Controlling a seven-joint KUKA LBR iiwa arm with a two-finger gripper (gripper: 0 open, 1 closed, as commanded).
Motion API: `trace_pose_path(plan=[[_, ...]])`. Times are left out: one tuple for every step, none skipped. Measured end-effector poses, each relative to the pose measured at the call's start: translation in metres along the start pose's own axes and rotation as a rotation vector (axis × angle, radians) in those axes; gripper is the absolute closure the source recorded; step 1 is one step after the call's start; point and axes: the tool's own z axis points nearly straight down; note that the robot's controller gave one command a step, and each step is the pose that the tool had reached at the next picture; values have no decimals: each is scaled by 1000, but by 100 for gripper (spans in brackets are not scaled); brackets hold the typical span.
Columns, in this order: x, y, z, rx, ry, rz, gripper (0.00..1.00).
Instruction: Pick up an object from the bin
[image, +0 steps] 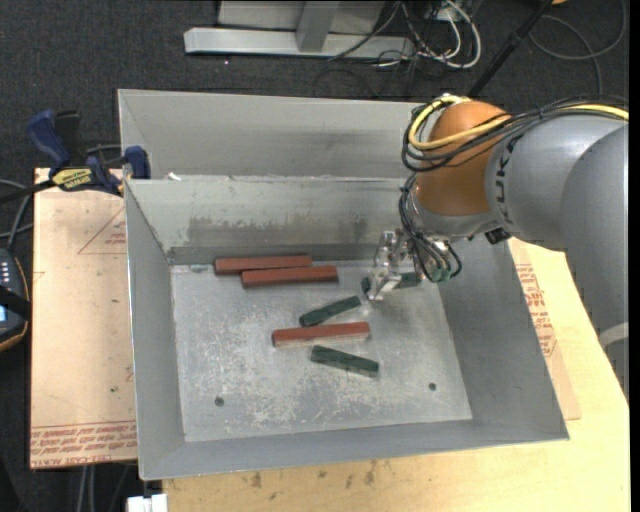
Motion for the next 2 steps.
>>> trace_pose_path(plan=[[0, 0, 0, 0, 0, 0, 100], [10, 4, -16, 1, 7, -75, 100]])
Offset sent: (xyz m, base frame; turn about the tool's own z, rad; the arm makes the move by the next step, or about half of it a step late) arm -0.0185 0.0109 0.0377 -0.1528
